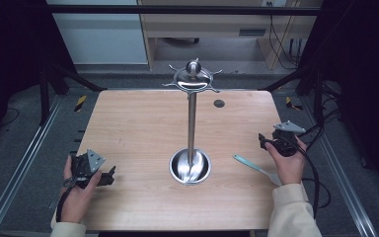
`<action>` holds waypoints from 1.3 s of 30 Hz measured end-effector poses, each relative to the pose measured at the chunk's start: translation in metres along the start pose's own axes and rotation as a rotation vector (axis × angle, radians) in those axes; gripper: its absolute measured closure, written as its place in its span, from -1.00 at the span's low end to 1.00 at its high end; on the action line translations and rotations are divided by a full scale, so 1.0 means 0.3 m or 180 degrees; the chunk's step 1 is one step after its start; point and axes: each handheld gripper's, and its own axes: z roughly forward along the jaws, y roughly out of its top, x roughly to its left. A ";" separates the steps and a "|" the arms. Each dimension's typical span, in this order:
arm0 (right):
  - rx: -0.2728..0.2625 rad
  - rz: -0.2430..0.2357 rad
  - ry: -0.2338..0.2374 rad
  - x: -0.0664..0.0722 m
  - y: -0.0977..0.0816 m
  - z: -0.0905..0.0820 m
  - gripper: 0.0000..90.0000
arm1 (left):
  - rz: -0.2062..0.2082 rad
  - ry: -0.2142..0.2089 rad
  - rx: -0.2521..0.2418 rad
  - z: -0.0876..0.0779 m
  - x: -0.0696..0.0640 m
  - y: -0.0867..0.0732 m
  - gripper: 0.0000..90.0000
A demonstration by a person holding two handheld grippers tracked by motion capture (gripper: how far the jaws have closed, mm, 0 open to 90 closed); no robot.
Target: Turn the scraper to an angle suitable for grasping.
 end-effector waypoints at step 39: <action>0.0777 -0.0795 0.0811 0.129 -0.036 0.063 1.00 | 0.0092 -0.0030 0.0017 0.001 -0.011 0.003 -0.93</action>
